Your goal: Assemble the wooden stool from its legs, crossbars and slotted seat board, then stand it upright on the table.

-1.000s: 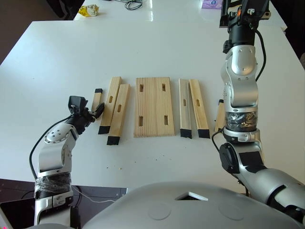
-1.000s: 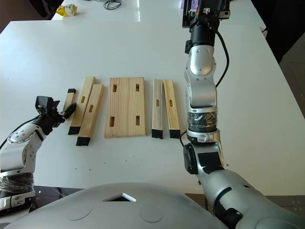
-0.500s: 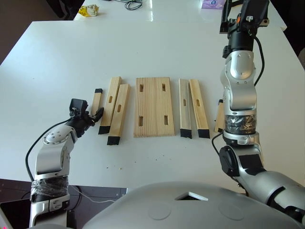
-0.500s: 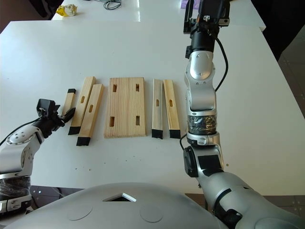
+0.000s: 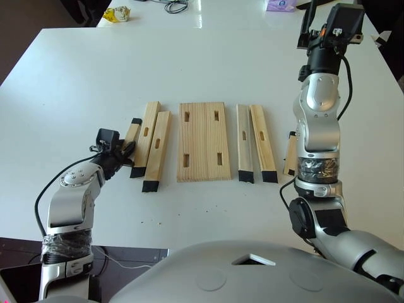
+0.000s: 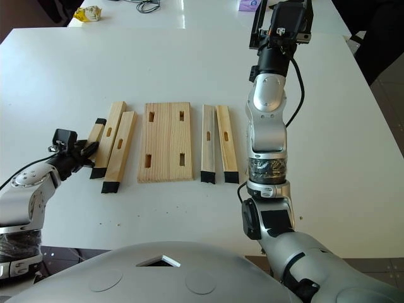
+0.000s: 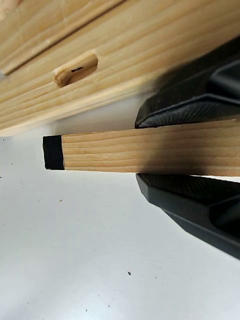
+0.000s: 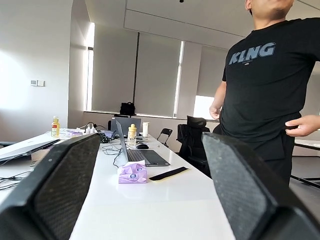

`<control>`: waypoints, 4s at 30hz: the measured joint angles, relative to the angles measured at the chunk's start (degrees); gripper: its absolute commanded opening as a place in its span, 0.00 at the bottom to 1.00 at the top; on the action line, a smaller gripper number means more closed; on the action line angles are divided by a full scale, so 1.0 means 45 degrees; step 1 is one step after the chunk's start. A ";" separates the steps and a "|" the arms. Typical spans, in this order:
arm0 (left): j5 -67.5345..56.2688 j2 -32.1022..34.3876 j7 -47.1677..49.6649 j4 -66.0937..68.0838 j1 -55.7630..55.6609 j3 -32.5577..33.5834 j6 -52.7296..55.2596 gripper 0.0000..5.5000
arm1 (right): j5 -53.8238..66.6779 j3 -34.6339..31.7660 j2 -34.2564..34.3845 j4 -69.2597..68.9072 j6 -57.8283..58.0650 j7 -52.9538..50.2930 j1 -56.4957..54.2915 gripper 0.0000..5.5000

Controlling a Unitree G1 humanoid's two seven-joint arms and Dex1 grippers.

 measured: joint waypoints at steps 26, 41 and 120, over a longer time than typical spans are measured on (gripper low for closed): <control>-0.9449 -0.2702 -0.2699 -0.1783 -0.8083 0.1441 0.0049 0.24 | 1.2264 -0.1104 -0.3042 0.0644 0.7018 1.4197 -0.3082 0.67; -0.9696 -0.1938 -0.6446 -0.1072 -0.6549 0.0062 -0.1434 0.24 | 1.4009 -0.0724 -0.4556 0.1497 0.9409 1.7124 -0.4350 0.67; -0.1993 -0.7301 0.3005 0.0671 -0.4245 -0.2858 -0.6984 0.52 | 0.7938 0.1947 -0.8699 0.3106 0.1738 2.2491 -0.1019 0.24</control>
